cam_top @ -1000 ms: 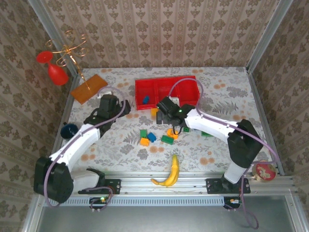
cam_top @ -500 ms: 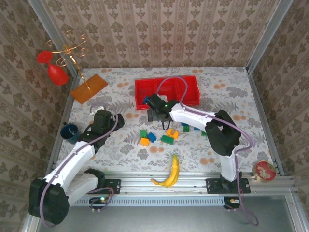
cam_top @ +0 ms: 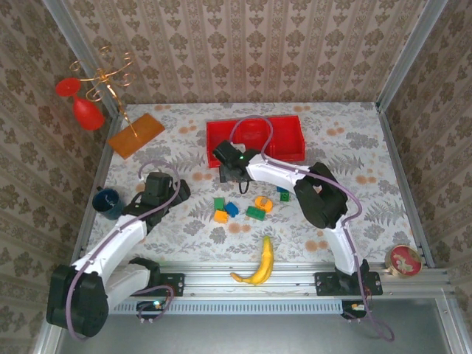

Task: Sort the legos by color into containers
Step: Pick up the lego from the center of the table.

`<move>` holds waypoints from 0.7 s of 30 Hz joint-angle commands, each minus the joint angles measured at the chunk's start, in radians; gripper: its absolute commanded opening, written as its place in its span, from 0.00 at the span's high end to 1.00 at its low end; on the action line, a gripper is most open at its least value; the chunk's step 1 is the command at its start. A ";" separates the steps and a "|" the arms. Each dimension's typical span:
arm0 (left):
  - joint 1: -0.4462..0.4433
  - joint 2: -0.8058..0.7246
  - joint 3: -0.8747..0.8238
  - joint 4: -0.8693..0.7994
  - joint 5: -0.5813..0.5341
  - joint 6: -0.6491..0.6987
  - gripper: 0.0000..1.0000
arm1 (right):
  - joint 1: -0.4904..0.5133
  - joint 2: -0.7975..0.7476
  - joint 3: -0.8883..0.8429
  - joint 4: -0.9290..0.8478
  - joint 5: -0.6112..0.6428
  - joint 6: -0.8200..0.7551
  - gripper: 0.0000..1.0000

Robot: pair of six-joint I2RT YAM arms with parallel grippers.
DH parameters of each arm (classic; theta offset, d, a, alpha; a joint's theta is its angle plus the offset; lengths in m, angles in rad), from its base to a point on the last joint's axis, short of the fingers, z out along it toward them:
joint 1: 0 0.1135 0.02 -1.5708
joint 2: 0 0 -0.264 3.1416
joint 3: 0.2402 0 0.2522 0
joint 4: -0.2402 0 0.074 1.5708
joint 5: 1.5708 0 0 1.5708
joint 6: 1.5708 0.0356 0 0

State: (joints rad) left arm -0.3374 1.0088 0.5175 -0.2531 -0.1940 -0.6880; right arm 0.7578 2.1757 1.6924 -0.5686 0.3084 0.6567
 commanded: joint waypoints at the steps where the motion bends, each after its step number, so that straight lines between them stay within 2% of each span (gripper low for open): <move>1: 0.014 0.010 0.026 0.006 0.021 -0.005 0.00 | -0.013 0.033 0.035 -0.027 0.019 -0.003 0.21; 17: 0.031 0.054 0.032 0.006 0.036 -0.031 0.00 | -0.031 0.116 0.093 0.002 -0.003 -0.018 0.36; 21: 0.031 0.065 0.038 0.006 0.039 -0.030 0.00 | -0.031 0.118 0.088 0.012 -0.003 -0.025 0.43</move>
State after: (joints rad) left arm -0.3126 1.0660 0.5198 -0.2455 -0.1635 -0.6895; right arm 0.7307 2.2734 1.7561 -0.5568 0.3058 0.6426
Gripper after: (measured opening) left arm 0.999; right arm 0.582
